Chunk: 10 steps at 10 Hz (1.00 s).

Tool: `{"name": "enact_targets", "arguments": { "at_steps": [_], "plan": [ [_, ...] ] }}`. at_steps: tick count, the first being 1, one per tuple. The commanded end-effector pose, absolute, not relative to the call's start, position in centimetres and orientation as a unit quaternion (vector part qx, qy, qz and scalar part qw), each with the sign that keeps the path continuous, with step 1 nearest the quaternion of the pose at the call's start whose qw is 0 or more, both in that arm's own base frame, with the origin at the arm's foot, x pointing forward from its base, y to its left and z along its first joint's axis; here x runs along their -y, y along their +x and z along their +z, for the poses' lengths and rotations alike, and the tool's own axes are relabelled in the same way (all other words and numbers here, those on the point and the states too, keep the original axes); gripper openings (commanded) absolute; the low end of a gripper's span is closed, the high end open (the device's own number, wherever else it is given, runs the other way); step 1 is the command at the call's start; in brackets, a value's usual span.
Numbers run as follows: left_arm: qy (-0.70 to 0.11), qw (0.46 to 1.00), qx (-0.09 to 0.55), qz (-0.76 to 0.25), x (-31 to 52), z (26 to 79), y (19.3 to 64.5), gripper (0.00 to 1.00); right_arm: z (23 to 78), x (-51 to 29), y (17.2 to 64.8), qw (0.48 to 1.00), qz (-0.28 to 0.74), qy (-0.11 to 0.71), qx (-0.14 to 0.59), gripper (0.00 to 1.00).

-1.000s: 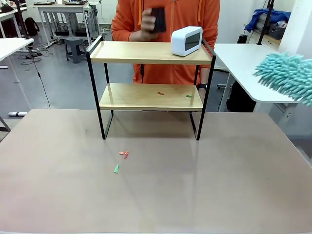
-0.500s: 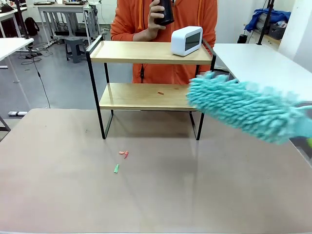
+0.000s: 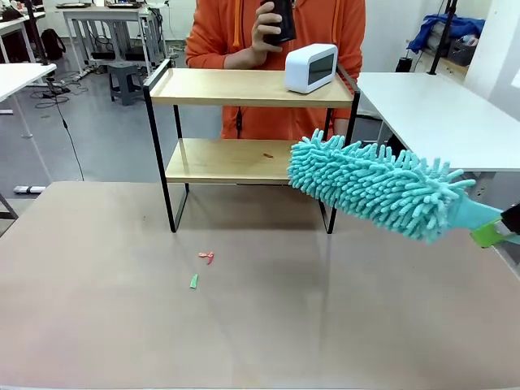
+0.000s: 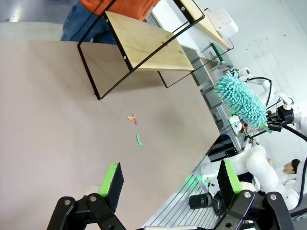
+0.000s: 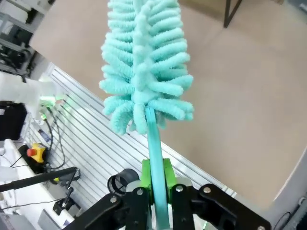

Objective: Clean the shelf.
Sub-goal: Clean the remaining tier of the Shelf with the Duster once objects are removed.

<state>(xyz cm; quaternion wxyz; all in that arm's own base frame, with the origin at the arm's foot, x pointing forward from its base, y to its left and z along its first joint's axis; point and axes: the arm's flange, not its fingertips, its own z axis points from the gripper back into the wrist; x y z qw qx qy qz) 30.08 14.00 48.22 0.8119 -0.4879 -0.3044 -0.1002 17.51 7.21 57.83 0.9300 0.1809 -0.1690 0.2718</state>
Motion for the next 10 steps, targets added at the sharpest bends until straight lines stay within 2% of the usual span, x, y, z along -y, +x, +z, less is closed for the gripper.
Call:
{"name": "enact_targets", "arguments": {
  "at_steps": [1,7,8,10],
  "plan": [
    [-0.494,0.803,0.317,-0.104,-13.8,48.2,30.1,1.00,57.7,-10.5,20.5,0.937,0.263,0.152,0.169,0.12],
    [-0.494,0.803,0.317,-0.104,-13.8,48.2,30.1,1.00,55.1,-16.1,31.7,0.962,0.144,0.118,0.200,0.12],
    [-0.494,0.803,0.317,-0.104,-13.8,48.2,30.1,1.00,54.7,-16.3,33.2,0.963,0.119,0.126,0.206,0.00],
    [-0.494,0.803,0.317,-0.104,-13.8,48.2,30.1,1.00,53.8,-17.4,35.2,0.959,0.092,0.133,0.231,0.00]
  ]
}}
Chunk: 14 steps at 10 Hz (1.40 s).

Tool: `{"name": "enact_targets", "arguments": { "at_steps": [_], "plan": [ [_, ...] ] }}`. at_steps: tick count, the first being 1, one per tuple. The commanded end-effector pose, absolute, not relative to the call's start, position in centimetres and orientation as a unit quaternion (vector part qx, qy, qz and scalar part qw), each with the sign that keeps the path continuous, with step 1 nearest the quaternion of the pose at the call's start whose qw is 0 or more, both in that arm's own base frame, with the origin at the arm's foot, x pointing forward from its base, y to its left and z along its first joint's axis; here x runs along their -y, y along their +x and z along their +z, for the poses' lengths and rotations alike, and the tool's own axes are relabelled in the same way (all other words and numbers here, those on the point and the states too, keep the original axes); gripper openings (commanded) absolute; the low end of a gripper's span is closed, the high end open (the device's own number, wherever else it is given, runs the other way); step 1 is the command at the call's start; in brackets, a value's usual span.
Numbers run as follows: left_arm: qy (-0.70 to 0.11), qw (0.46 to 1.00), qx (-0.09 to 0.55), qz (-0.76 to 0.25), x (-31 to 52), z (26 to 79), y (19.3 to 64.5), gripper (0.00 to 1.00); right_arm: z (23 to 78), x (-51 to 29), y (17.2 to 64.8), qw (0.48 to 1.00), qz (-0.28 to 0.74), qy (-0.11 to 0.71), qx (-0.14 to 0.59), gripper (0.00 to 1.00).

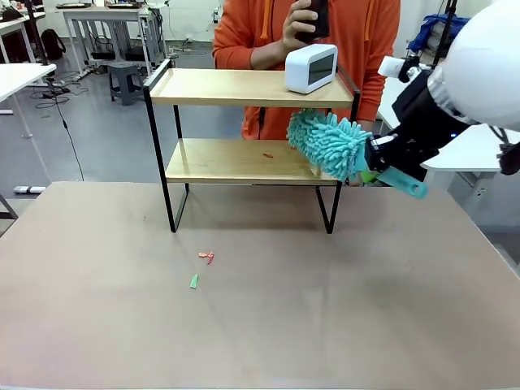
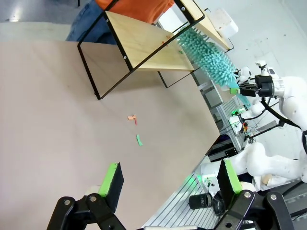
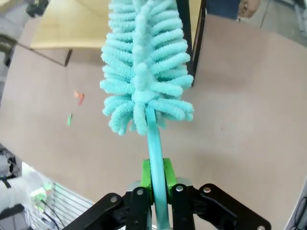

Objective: Clean the shelf.
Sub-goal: Clean the remaining tier of the Shelf with the Duster once objects are removed.

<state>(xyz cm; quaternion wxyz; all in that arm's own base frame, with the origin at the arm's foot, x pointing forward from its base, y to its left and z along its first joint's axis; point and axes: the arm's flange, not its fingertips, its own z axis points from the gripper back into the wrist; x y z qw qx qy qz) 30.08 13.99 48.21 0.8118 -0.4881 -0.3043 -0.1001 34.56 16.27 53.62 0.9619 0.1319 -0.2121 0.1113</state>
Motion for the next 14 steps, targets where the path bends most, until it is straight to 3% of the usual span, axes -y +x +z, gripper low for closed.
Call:
{"name": "enact_targets", "arguments": {
  "at_steps": [1,7,10,14],
  "plan": [
    [-0.494,0.803,0.317,-0.104,-13.8,48.2,30.1,1.00,53.6,-18.1,35.6,0.958,0.080,0.131,0.241,0.00],
    [-0.494,0.803,0.317,-0.104,-13.8,48.2,30.1,1.00,48.9,-20.8,37.6,0.952,0.003,0.072,0.299,0.00],
    [-0.494,0.803,0.317,-0.104,-13.8,48.2,30.1,1.00,47.3,-21.1,37.8,0.958,0.001,0.061,0.281,0.00],
    [-0.494,0.803,0.317,-0.104,-13.8,48.2,30.1,1.00,47.1,-21.4,38.4,0.962,0.023,0.122,0.242,0.00]
  ]
}}
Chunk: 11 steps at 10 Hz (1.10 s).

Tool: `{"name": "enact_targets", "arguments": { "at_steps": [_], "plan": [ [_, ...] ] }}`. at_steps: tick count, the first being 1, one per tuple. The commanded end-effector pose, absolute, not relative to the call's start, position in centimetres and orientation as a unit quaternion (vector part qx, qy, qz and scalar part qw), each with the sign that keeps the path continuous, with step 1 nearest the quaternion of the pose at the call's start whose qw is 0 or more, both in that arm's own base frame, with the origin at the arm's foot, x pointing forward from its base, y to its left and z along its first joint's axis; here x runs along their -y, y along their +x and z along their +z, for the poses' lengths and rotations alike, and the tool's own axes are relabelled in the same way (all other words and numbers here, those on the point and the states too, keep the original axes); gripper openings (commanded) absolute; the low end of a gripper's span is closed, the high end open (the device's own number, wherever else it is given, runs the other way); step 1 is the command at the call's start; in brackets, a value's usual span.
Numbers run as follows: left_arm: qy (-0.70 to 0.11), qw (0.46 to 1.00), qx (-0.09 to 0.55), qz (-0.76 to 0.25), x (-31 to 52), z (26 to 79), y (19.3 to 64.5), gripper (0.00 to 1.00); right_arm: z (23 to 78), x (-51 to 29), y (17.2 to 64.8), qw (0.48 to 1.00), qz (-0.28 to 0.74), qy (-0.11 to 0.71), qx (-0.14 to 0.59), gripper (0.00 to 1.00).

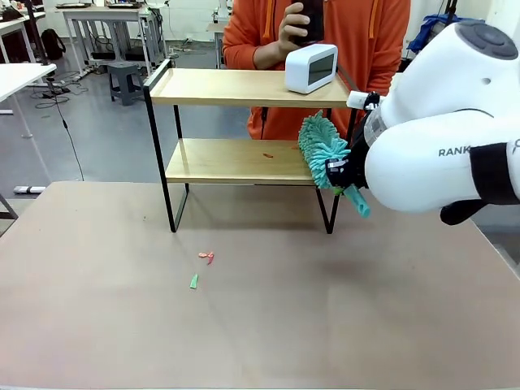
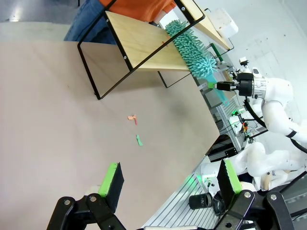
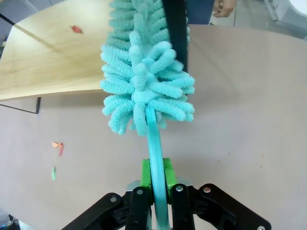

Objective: Clean the shelf.
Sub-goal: Clean the remaining tier of the Shelf with the Duster once objects are removed.

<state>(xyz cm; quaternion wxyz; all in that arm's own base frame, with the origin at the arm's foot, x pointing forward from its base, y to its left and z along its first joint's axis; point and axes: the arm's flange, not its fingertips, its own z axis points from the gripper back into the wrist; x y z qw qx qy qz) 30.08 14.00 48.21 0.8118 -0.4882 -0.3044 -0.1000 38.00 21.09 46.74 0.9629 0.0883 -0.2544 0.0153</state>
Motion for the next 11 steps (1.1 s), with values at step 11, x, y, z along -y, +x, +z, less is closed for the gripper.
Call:
{"name": "enact_targets", "arguments": {
  "at_steps": [11],
  "plan": [
    [-0.494,0.803,0.317,-0.104,-13.8,48.2,30.1,1.00,47.9,-16.5,34.2,0.806,0.432,0.405,-0.026,0.00]
  ]
}}
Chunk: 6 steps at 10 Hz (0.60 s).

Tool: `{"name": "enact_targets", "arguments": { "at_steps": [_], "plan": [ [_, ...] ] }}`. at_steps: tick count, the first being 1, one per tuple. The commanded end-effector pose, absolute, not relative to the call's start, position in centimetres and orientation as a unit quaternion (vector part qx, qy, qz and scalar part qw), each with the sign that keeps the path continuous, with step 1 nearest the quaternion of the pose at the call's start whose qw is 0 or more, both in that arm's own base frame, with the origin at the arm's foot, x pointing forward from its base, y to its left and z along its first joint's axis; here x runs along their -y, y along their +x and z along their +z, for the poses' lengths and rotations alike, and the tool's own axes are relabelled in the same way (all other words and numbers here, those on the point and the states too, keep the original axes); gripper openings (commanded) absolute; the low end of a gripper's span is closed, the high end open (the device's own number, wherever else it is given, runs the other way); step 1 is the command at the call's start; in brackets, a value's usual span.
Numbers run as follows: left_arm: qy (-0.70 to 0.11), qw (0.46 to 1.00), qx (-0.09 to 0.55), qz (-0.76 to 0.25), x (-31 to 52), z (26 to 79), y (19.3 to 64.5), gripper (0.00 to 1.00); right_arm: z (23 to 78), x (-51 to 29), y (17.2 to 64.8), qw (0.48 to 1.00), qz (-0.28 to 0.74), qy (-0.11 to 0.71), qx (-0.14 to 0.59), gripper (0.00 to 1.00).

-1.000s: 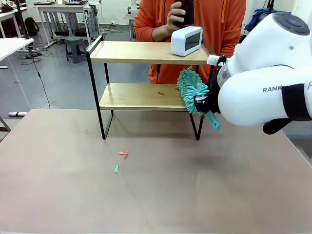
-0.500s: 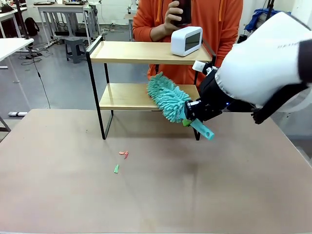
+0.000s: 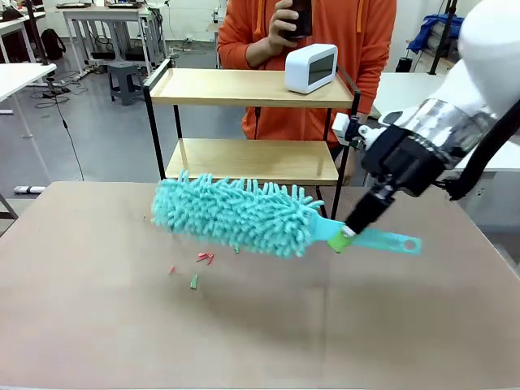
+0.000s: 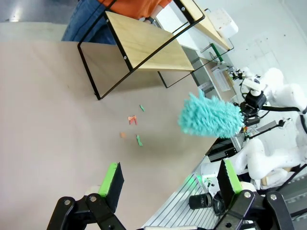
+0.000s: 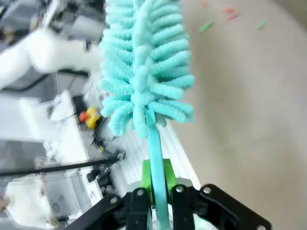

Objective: Clean the shelf.
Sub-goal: Clean the remaining tier of the Shelf with the Duster once objects are removed.

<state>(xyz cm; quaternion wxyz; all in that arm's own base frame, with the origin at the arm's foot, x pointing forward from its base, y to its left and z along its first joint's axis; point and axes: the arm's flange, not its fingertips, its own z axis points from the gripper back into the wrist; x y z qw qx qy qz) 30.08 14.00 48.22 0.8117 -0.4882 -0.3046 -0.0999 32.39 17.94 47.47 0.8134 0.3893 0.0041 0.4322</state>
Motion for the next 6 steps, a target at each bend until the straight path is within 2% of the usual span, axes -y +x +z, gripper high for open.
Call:
{"name": "enact_targets", "arguments": {
  "at_steps": [1,4,5,6],
  "plan": [
    [-0.494,0.803,0.317,-0.104,-13.8,48.2,30.1,1.00,48.0,-15.9,34.1,0.800,0.430,0.418,-0.022,0.00],
    [-0.494,0.803,0.317,-0.104,-13.8,48.2,30.1,1.00,48.9,-12.9,32.7,0.792,0.440,0.422,-0.034,0.00],
    [-0.494,0.803,0.317,-0.104,-13.8,48.2,30.1,1.00,50.9,-9.2,31.2,0.798,0.448,0.402,-0.014,0.00],
    [-0.494,0.803,0.317,-0.104,-13.8,48.2,30.1,1.00,53.2,-5.2,29.3,0.793,0.440,0.420,0.031,0.00]
  ]
}}
